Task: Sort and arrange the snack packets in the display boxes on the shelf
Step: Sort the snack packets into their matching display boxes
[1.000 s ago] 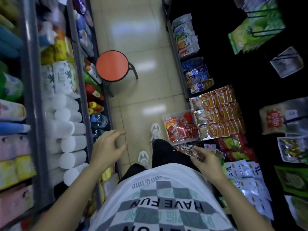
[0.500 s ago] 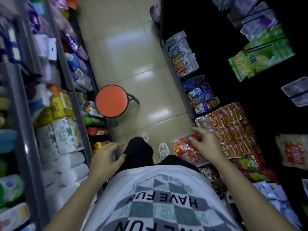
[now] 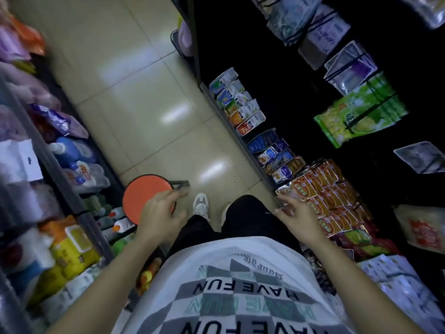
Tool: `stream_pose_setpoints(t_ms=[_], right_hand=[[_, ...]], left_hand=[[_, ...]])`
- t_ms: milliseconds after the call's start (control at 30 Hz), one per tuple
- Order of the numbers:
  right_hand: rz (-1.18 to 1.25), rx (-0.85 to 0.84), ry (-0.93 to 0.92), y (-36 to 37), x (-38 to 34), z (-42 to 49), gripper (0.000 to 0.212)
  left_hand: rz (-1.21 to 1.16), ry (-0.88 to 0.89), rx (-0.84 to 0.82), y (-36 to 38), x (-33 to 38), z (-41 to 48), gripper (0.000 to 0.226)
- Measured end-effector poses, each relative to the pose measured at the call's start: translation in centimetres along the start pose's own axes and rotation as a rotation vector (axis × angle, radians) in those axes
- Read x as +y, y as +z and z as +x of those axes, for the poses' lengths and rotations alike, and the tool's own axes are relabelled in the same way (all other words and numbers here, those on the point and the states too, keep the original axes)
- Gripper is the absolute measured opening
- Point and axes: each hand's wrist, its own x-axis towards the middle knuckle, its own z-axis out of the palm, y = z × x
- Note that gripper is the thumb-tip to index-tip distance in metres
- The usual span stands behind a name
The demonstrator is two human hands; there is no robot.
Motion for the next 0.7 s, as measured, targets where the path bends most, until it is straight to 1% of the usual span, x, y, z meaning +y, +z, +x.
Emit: stream_pose_setpoints(t_ms=[133, 267, 400, 500, 700], right_hand=[[0.054, 0.039, 0.074, -1.4, 0.3, 2.0, 0.048], [0.14, 0.055, 0.131, -2.6, 0.5, 5.4, 0.047], [0.173, 0.093, 0.084, -3.6, 0.9, 11.0, 0.046], [0.171, 0.149, 0.027, -3.9, 0.5, 15.7, 0.047], [0.22, 0.256, -0.024, -2.6, -1.3, 25.0, 0.046]], left_hand=[[0.049, 0.118, 0.0, -3.8, 3.1, 7.7, 0.036], [0.129, 0.171, -0.032, -5.8, 6.1, 14.3, 0.041], [0.222, 0.238, -0.125, -5.4, 7.5, 19.7, 0.042], [0.3, 0.31, -0.209, -4.5, 7.4, 22.7, 0.049], [0.482, 0.503, -0.234, -2.3, 4.9, 30.7, 0.05]])
